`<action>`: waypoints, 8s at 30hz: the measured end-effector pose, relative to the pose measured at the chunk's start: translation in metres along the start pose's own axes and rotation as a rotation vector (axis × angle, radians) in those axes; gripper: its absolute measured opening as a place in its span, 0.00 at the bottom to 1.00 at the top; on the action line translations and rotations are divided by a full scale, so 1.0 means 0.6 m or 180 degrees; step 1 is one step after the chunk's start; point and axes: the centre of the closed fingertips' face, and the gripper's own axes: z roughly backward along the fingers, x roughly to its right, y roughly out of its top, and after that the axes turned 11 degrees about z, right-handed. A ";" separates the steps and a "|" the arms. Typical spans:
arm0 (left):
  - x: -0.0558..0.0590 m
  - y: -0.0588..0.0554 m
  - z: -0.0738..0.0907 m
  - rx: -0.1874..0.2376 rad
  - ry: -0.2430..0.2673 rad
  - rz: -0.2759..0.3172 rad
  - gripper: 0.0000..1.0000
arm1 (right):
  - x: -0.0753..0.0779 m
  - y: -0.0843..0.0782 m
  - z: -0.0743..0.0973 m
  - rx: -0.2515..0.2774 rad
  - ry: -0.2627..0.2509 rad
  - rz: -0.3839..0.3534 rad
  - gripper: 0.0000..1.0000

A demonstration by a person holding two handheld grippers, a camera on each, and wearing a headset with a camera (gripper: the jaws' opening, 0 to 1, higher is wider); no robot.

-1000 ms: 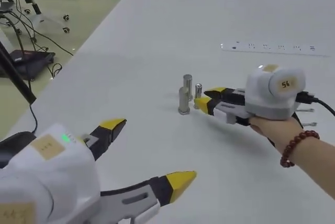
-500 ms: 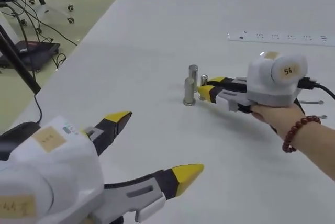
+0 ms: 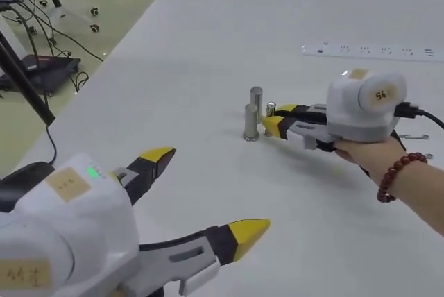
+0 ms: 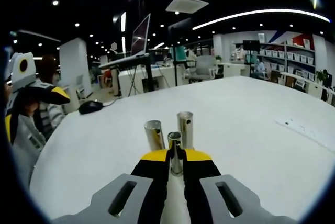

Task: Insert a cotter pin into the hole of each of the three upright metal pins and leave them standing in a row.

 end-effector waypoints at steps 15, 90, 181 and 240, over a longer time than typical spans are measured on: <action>0.003 0.009 0.002 0.0029 0.0002 -0.0012 0.84 | -0.032 -0.006 0.019 -0.0062 0.0096 0.0078 0.11; 0.040 0.024 0.036 0.0116 -0.0088 -0.0115 0.84 | -0.150 -0.045 0.144 -0.0314 0.0053 0.0108 0.23; 0.045 0.000 0.022 -0.0112 -0.0184 -0.0119 0.78 | 0.046 -0.185 0.315 -0.2465 0.0410 0.0654 0.03; 0.120 -0.011 -0.025 -0.0492 -0.0781 0.0215 0.29 | -0.164 0.037 0.251 -0.1258 0.0499 0.2673 0.02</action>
